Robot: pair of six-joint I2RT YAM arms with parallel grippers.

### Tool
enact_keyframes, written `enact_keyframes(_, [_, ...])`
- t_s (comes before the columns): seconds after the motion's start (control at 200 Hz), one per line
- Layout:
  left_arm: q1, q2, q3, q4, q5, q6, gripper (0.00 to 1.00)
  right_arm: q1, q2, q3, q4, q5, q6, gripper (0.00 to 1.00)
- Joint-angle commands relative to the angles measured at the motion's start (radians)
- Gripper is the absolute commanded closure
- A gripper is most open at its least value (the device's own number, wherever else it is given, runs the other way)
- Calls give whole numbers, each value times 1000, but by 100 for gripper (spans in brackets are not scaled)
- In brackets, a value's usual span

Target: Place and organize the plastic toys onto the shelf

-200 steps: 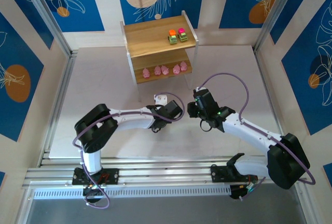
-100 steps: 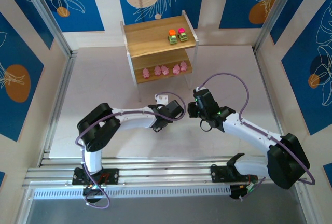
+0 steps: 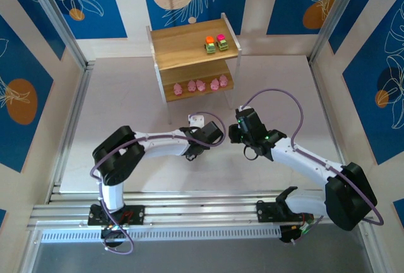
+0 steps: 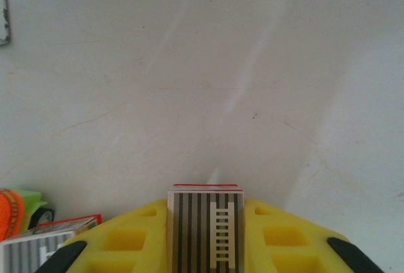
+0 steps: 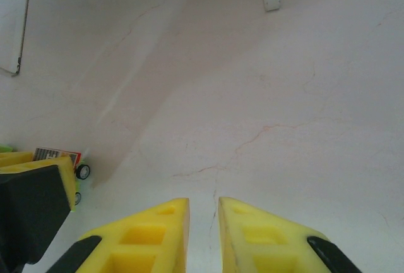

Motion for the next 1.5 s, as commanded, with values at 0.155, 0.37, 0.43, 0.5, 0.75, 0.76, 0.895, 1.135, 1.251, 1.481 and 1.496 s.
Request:
enact_keyframes(0.155, [-15, -119, 65, -114, -44, -4, 83, -5, -15, -5, 1, -21, 15, 80])
enact_keyframes(0.37, [-30, -171, 123, -175, -68, 8, 83, -5, -16, -4, 1, -30, 17, 80])
enact_keyframes(0.43, [-33, -183, 143, -191, -73, 14, 83, -5, -18, -3, 0, -30, 17, 80])
enact_keyframes(0.5, [-37, -193, 170, -210, -77, 20, 83, -6, -19, -3, 0, -31, 17, 80])
enact_keyframes(0.75, [-47, -213, 279, -287, -84, 55, 83, -8, -27, -2, -6, -33, 17, 80])
enact_keyframes(0.76, [-47, -213, 284, -289, -84, 58, 83, -8, -28, -3, -6, -32, 18, 81])
enact_keyframes(0.895, [-51, -225, 349, -326, -93, 81, 83, -10, -31, -3, -8, -35, 18, 80])
enact_keyframes(1.135, [-52, -226, 487, -393, -115, 133, 83, -11, -37, -2, -11, -40, 21, 81])
enact_keyframes(1.251, [-53, -215, 559, -419, -131, 162, 83, -11, -40, -2, -12, -40, 22, 80])
enact_keyframes(1.481, [-47, -168, 720, -460, -166, 243, 83, -13, -42, -4, -12, -46, 21, 80])
enact_keyframes(1.496, [-45, -163, 728, -464, -167, 247, 83, -14, -41, -3, -13, -48, 22, 80])
